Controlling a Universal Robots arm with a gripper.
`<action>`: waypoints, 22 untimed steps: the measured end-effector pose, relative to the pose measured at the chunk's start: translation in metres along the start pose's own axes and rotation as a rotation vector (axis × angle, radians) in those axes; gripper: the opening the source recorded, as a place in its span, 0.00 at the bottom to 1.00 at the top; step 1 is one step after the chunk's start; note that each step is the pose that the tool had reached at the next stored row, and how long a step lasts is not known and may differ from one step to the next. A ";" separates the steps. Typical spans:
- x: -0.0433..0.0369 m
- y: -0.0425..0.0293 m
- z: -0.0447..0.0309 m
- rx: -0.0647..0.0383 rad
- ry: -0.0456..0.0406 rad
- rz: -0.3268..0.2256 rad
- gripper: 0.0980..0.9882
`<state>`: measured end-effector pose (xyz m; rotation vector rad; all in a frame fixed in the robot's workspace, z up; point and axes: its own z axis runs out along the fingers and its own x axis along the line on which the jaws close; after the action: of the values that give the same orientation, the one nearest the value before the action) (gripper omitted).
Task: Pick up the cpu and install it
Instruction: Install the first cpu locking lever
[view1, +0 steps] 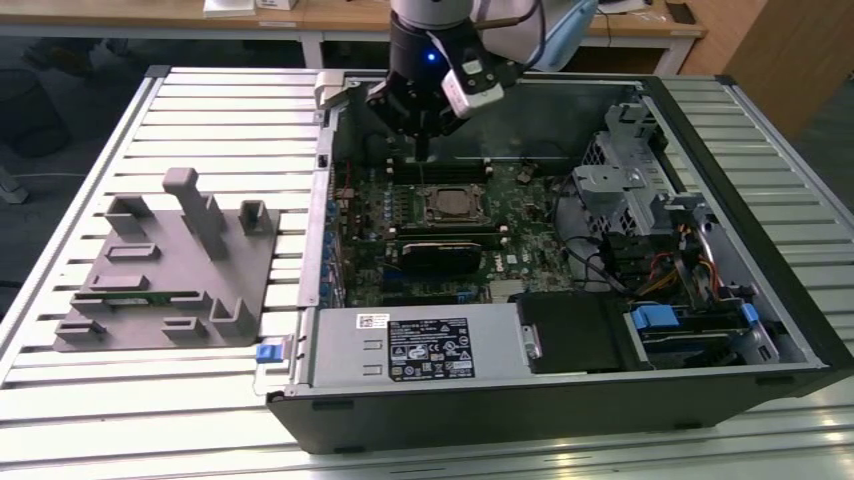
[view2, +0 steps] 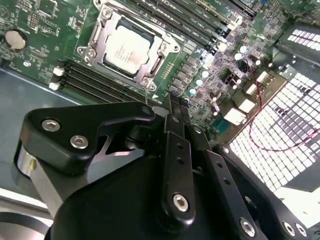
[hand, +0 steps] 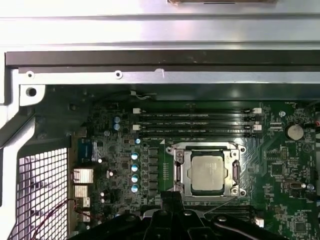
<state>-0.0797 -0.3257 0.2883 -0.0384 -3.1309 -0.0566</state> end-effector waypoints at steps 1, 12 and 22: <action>0.0010 0.0000 0.0013 0.000 -0.0001 0.000 0.01; 0.0090 0.0057 0.0103 -0.001 -0.0003 -0.001 0.01; 0.0123 0.0162 0.0227 -0.001 -0.0081 -0.006 0.01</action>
<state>-0.0918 -0.3084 0.2663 -0.0301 -3.1391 -0.0586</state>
